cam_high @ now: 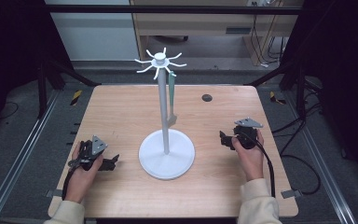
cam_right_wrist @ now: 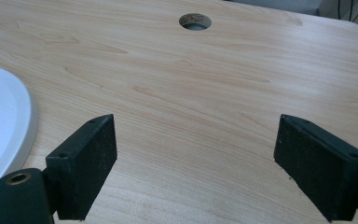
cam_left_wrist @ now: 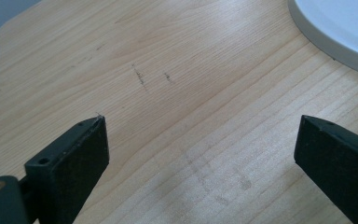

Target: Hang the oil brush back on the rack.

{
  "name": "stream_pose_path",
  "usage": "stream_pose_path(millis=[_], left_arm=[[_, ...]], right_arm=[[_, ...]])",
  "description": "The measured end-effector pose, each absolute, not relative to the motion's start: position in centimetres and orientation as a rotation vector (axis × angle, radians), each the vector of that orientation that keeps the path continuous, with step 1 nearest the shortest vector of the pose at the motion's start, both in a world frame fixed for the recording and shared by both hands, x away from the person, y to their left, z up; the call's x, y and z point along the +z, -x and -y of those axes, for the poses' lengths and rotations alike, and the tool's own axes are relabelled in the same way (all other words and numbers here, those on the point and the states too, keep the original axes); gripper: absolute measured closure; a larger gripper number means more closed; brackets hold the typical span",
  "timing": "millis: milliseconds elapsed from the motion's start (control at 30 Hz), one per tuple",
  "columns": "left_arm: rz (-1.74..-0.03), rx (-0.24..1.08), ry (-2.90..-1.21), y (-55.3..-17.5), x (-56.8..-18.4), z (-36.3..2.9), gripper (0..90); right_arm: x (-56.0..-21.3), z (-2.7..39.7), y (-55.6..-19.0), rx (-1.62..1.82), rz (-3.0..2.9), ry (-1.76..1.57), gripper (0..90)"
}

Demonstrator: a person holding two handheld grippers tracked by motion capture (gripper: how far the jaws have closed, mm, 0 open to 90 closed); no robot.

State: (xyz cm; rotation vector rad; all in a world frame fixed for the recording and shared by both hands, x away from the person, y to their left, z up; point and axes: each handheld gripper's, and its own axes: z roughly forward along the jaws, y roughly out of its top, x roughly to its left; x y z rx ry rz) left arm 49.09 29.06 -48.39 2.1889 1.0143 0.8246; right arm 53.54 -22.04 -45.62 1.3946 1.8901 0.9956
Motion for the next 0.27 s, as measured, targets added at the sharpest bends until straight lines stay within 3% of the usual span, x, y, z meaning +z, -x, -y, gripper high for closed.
stream_pose_path(millis=[267], left_arm=[[-1.014, 0.824, -2.187, -49.10, -48.40, -29.01, 2.6]], right_arm=[[-45.84, 22.15, -53.61, 0.998, -1.904, -1.410, 12.9]])
